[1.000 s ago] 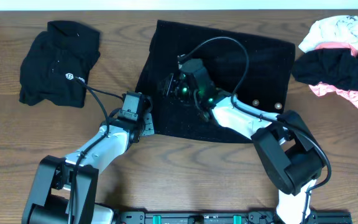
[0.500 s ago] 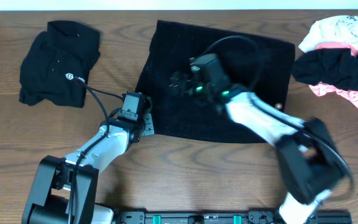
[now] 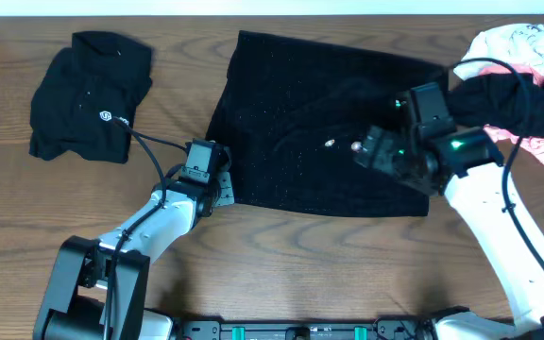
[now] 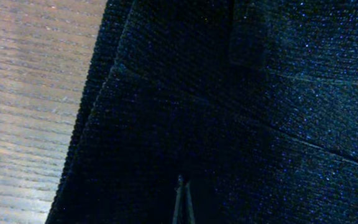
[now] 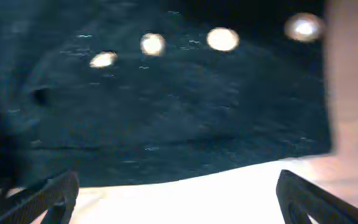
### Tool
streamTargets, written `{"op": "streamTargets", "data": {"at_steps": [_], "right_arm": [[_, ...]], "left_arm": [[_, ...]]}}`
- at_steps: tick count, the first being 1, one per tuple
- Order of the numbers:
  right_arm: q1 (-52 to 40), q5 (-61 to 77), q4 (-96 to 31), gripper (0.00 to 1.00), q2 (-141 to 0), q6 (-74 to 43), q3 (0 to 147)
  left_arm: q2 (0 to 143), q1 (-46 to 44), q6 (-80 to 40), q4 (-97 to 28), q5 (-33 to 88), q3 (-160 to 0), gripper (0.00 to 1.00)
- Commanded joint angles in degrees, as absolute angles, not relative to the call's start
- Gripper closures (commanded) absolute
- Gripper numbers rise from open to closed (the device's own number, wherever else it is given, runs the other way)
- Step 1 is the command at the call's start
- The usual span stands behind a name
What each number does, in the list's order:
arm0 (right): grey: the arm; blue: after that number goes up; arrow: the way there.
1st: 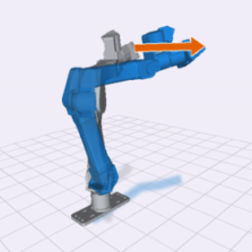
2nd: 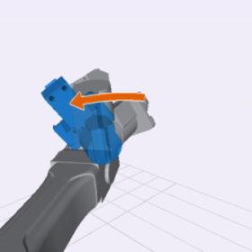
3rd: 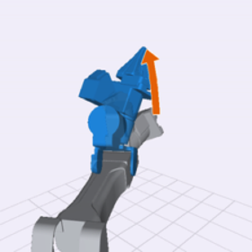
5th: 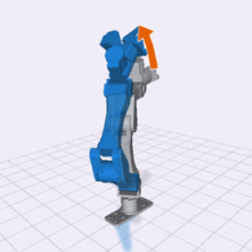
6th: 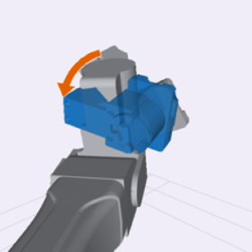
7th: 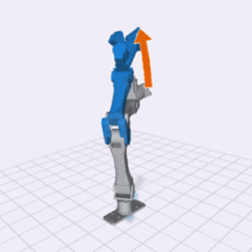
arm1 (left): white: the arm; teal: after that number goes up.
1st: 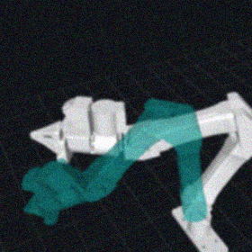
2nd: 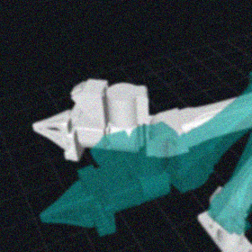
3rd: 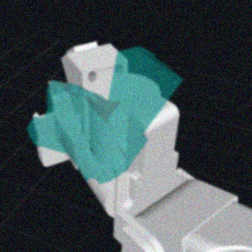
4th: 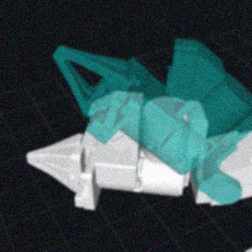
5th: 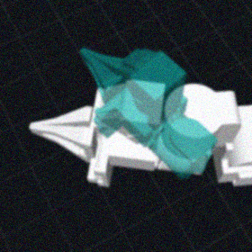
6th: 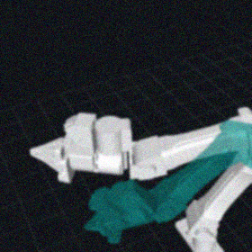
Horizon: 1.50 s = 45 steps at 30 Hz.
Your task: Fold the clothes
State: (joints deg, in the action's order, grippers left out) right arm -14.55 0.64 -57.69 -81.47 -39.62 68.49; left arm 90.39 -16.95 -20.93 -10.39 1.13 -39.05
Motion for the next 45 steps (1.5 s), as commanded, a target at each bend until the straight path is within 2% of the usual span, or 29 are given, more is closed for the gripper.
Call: {"op": "streamTargets", "data": {"at_steps": [1, 19, 24, 31, 32, 34, 35, 37, 45], "right_arm": [[-12.3, -2.2, -58.2, 0.02, -81.7, -38.4, 68.3], [-11.8, -3.0, -56.6, 0.03, -81.7, -38.5, 68.3], [-9.5, -3.0, -58.5, 0.04, -81.6, -38.7, 68.3], [-6.3, -3.0, -64.7, 0.02, -81.4, -37.5, 68.3], [-5.9, -3.0, -65.6, 0.02, -81.4, -36.8, 68.3], [-5.3, -3.0, -67.0, 0.02, -81.4, -35.9, 68.3], [-5.1, -3.0, -67.8, 0.01, -81.4, -35.9, 68.2], [-4.6, -2.7, -69.1, 0.01, -81.4, -35.4, 68.0], [-2.9, 0.7, -70.5, 0.01, -81.4, -34.6, 64.4]], "left_arm": [[91.7, -16.8, -20.4, -13.0, 1.1, -38.2, 0.94], [89.9, -16.8, -25.8, -24.3, 4.1, -35.2, 0.94], [82.2, -16.8, -25.8, -26.1, 2.4, -35.5, 0.94], [67.1, -16.7, -25.4, -25.2, -6.8, -35.5, 0.94], [65.5, -16.6, -25.2, -24.8, -7.5, -35.5, 0.92], [64.3, -16.2, -23.6, -23.6, -7.6, -35.5, 0.76], [64.3, -15.8, -23.0, -23.2, -7.6, -35.5, 0.73], [65.3, -14.6, -23.0, -23.1, -7.2, -35.4, 0.6], [75.8, -8.9, -22.3, -18.7, 4.4, -35.1, 0.39]]}}
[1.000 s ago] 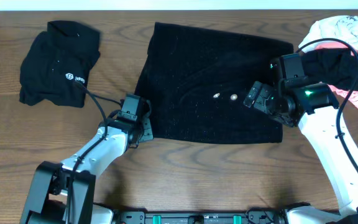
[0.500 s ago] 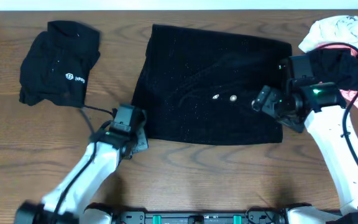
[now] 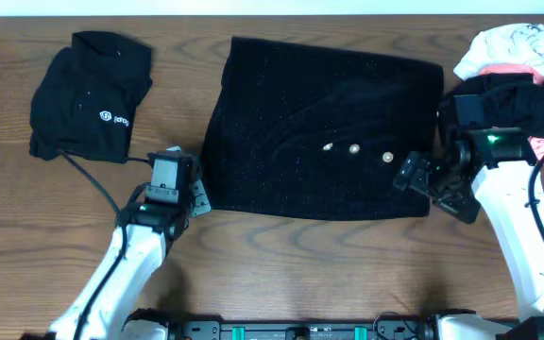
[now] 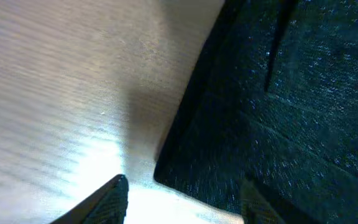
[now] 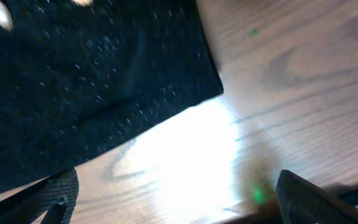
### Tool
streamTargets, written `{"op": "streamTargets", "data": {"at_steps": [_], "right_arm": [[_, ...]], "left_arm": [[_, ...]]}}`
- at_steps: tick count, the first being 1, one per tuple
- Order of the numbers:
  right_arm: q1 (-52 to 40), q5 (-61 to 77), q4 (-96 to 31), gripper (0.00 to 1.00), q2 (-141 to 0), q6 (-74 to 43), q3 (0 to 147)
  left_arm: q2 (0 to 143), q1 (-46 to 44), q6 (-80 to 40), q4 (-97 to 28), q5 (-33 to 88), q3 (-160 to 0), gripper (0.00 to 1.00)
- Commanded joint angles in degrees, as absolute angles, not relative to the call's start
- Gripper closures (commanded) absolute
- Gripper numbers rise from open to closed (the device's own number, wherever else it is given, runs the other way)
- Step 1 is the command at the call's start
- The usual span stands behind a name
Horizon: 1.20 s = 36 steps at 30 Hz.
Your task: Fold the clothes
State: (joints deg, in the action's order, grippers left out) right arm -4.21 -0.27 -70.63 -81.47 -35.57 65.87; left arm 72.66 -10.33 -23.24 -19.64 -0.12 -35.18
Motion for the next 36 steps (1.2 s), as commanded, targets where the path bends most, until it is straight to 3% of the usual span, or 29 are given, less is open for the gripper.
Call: {"op": "streamTargets", "data": {"at_steps": [1, 12, 18, 31, 36], "right_arm": [[-2.6, 0.7, -70.0, 0.01, -81.4, -34.4, 63.4], [1.8, 4.4, -64.1, 0.03, -81.4, -27.9, 59.6], [2.6, 5.0, -59.5, 0.09, -81.4, -27.1, 56.3], [11.0, 0.5, -53.7, 0.04, -81.6, -31.4, 48.9], [12.5, 8.3, -47.4, 0.01, -81.7, -26.3, 47.3]], "left_arm": [[78.1, -8.1, -22.0, -17.2, 5.6, -35.1, 0.39], [86.8, -6.5, -20.2, -10.0, 11.6, -35.1, 0.39], [86.8, -6.5, -20.2, -9.9, 14.2, -35.1, 0.7], [86.8, -6.5, -20.2, -10.4, 14.6, -35.1, 0.85], [86.8, -6.5, -20.2, -10.4, 14.6, -35.1, 0.86]]}}
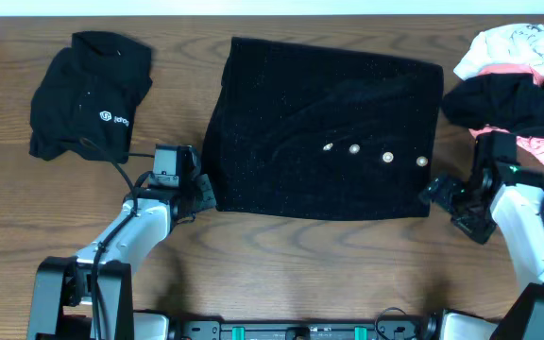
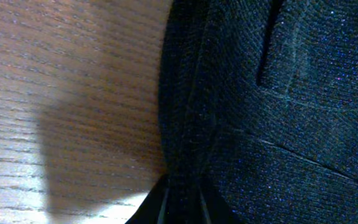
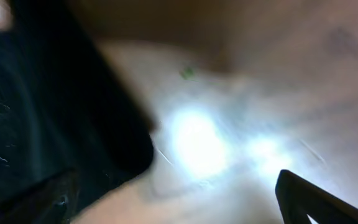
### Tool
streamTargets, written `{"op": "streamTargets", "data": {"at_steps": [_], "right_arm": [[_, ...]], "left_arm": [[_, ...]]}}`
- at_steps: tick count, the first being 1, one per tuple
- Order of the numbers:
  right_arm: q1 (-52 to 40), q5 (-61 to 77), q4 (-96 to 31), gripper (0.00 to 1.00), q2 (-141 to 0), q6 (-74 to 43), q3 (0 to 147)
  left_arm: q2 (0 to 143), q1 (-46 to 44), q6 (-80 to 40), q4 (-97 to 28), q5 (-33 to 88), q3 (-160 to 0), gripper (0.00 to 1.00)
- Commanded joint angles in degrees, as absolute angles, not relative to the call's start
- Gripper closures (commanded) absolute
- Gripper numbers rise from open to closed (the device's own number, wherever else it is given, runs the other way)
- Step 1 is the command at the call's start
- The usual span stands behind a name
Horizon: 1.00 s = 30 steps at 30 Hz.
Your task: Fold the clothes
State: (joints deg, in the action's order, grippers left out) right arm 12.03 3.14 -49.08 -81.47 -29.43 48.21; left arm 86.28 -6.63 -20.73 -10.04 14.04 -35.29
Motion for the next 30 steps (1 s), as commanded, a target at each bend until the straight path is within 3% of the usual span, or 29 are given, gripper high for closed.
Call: {"op": "streamTargets", "data": {"at_steps": [1, 19, 25, 30], "right_arm": [[12.4, 10.4, -46.3, 0.01, -81.7, -25.5, 46.9], [12.3, 17.8, -36.9, 0.01, -89.5, -22.6, 42.2], [10.4, 23.1, -33.3, 0.08, -93.0, -22.0, 42.2], [8.5, 24.1, -32.7, 0.32, -93.3, -22.0, 42.2]], "left_arm": [[86.8, -6.5, -20.2, -10.4, 14.6, -35.1, 0.86], [86.8, -6.5, -20.2, -10.6, 14.6, -35.1, 0.86], [86.8, -6.5, -20.2, -10.6, 14.6, -35.1, 0.86], [86.8, -6.5, -20.2, -10.6, 14.6, -35.1, 0.86]]}}
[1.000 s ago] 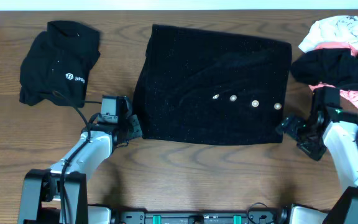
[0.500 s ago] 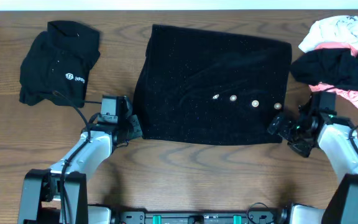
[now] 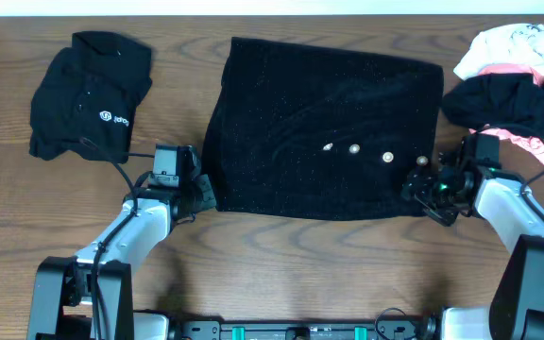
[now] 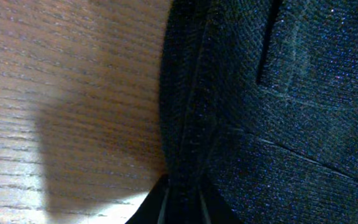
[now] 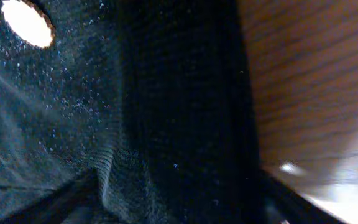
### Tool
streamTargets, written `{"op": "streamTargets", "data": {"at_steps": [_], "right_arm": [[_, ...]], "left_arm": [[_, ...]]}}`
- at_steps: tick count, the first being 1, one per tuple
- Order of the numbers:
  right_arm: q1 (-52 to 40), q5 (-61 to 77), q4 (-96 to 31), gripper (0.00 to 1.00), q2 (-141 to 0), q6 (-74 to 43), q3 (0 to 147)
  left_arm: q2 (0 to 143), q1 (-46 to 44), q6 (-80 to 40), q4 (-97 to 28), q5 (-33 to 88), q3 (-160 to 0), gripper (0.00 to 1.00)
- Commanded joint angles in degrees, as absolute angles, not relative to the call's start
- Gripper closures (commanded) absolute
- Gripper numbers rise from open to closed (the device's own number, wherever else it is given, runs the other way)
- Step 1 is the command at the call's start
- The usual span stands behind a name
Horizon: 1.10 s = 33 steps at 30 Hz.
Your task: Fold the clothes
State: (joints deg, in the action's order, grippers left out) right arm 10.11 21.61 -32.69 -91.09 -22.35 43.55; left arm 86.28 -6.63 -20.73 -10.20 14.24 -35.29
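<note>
A black knit garment (image 3: 324,104) with a row of pale buttons (image 3: 354,148) lies spread flat on the wooden table (image 3: 281,255). My left gripper (image 3: 202,194) sits at its lower left corner. In the left wrist view that gripper (image 4: 182,208) is shut on the garment's edge (image 4: 185,124). My right gripper (image 3: 425,189) is at the lower right corner, near the last button (image 5: 27,22). Its jaws stand wide apart, and the fabric (image 5: 166,106) fills the space between them.
A folded black garment with a small white logo (image 3: 93,94) lies at the back left. A heap of white, pink and black clothes (image 3: 518,76) sits at the back right, just behind the right arm.
My right gripper was on bare table just right of the garment's lower right corner and is now over that corner, fabric between its open jaws. The left gripper has not moved.
First the left gripper was shut on the lower left of the garment and the right was open over its middle right. Then both were open, off the cloth beside the lower corners. Then the left was shut on its corner, and now the right straddles its own.
</note>
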Motion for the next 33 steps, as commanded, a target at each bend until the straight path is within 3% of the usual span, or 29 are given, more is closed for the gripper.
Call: {"op": "streamTargets", "data": {"at_steps": [1, 3, 5, 16, 33], "right_arm": [[8.2, 24.3, -32.7, 0.37, -93.3, -22.0, 42.2], [7.7, 24.3, -32.8, 0.6, -93.3, -22.0, 42.2], [7.7, 24.3, -32.8, 0.98, -93.3, -22.0, 42.2], [8.9, 26.6, -46.9, 0.99, -90.4, -19.1, 53.4], [8.8, 26.4, -62.7, 0.99, -69.8, -18.7, 61.0]], "left_arm": [[86.8, -6.5, -20.2, -10.6, 14.6, -35.1, 0.86], [86.8, -6.5, -20.2, -10.6, 14.6, -35.1, 0.91], [86.8, -6.5, -20.2, -10.6, 14.6, -35.1, 0.94], [74.8, -6.5, -20.2, -14.2, 14.6, -37.2, 0.94], [44.8, -6.5, -22.7, -30.7, 14.6, -37.2, 0.94]]}}
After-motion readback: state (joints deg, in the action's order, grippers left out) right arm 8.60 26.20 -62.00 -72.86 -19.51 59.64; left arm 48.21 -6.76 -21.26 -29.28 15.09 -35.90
